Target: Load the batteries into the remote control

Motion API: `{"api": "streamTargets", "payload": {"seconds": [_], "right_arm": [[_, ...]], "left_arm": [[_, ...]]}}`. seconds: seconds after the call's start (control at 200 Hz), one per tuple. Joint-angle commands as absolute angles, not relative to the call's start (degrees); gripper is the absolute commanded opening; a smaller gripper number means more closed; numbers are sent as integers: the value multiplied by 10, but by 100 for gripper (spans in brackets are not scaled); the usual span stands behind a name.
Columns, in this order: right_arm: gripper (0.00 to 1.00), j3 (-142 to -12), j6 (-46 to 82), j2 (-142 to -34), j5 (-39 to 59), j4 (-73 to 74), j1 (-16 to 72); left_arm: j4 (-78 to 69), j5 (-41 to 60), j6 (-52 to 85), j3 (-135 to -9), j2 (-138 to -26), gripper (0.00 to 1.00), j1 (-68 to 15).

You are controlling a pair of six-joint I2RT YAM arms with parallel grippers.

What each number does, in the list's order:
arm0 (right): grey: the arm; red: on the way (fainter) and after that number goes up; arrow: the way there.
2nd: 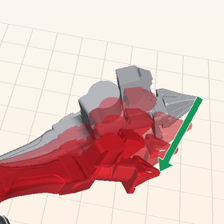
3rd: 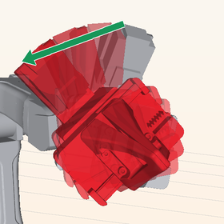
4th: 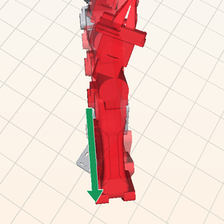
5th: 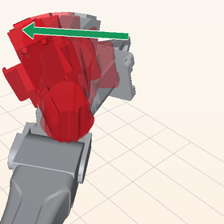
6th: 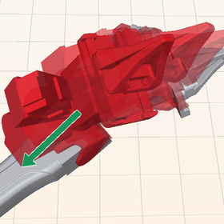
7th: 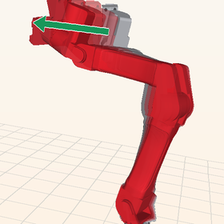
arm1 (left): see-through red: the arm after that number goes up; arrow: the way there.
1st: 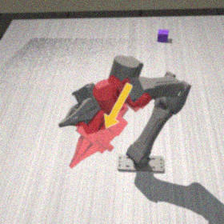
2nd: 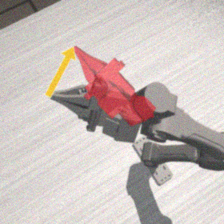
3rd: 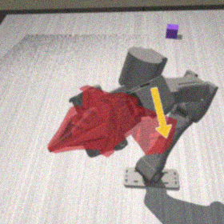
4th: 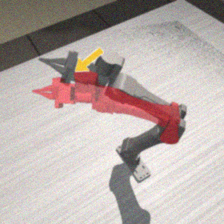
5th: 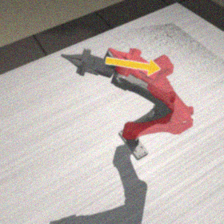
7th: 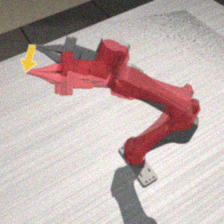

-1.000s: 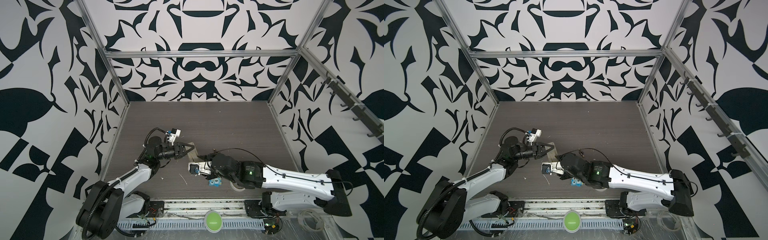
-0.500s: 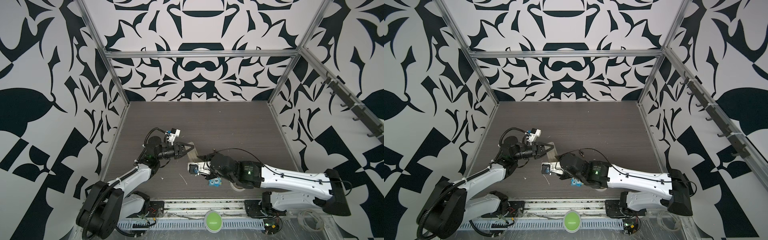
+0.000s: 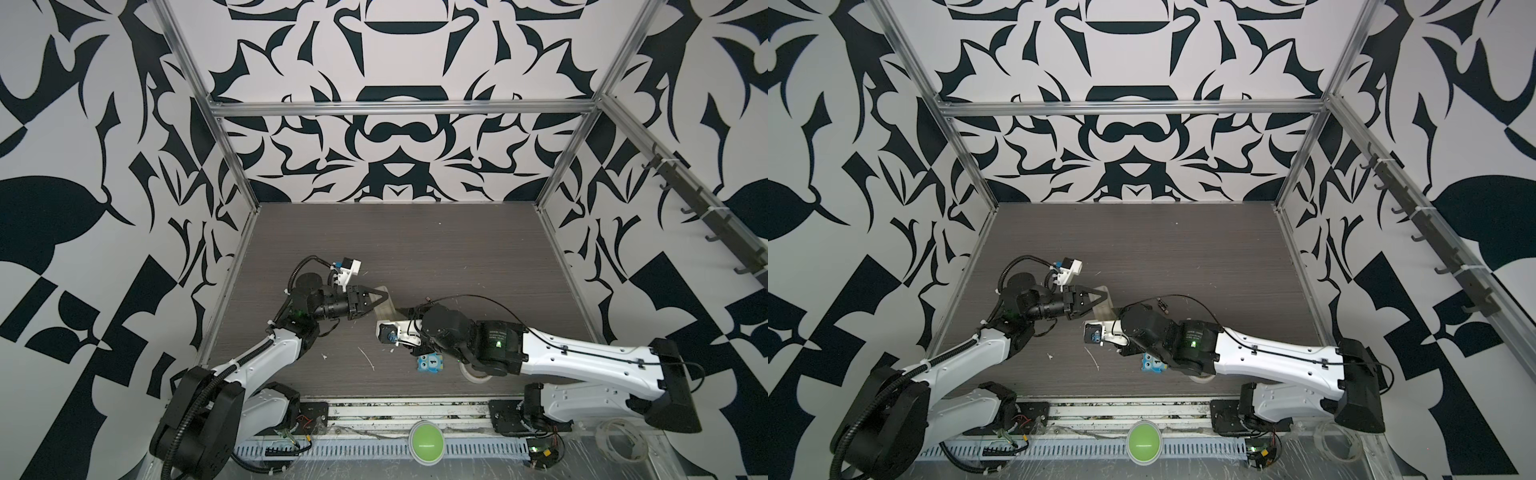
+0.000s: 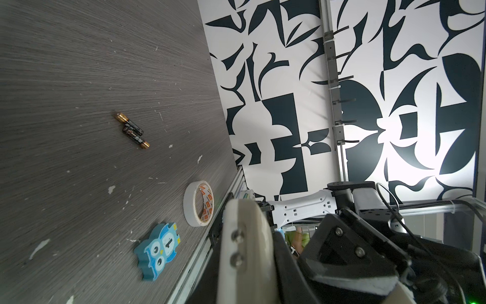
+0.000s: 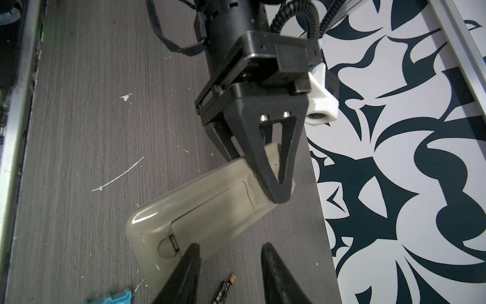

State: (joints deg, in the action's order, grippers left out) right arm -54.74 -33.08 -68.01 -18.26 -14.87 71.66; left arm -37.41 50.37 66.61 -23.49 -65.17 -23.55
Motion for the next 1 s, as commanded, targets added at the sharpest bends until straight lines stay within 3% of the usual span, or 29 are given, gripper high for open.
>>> {"api": "streamTargets", "payload": {"seconds": [0.0,0.175,0.335,0.815,0.995], "right_arm": [[43,-572,-273,-661,-195,-136,714],[46,-641,-87,-655,-118,-202,650],[57,-642,59,-643,54,-218,542],[88,-624,127,-749,210,-173,488],[91,-617,140,-789,254,-140,482]], "left_arm": [[-301,483,622,-244,-625,0,-228],[-66,390,500,-303,-585,0,-228],[61,317,441,-358,-578,0,-228],[221,141,401,-458,-629,0,-269],[230,111,393,-473,-647,0,-287]]}}
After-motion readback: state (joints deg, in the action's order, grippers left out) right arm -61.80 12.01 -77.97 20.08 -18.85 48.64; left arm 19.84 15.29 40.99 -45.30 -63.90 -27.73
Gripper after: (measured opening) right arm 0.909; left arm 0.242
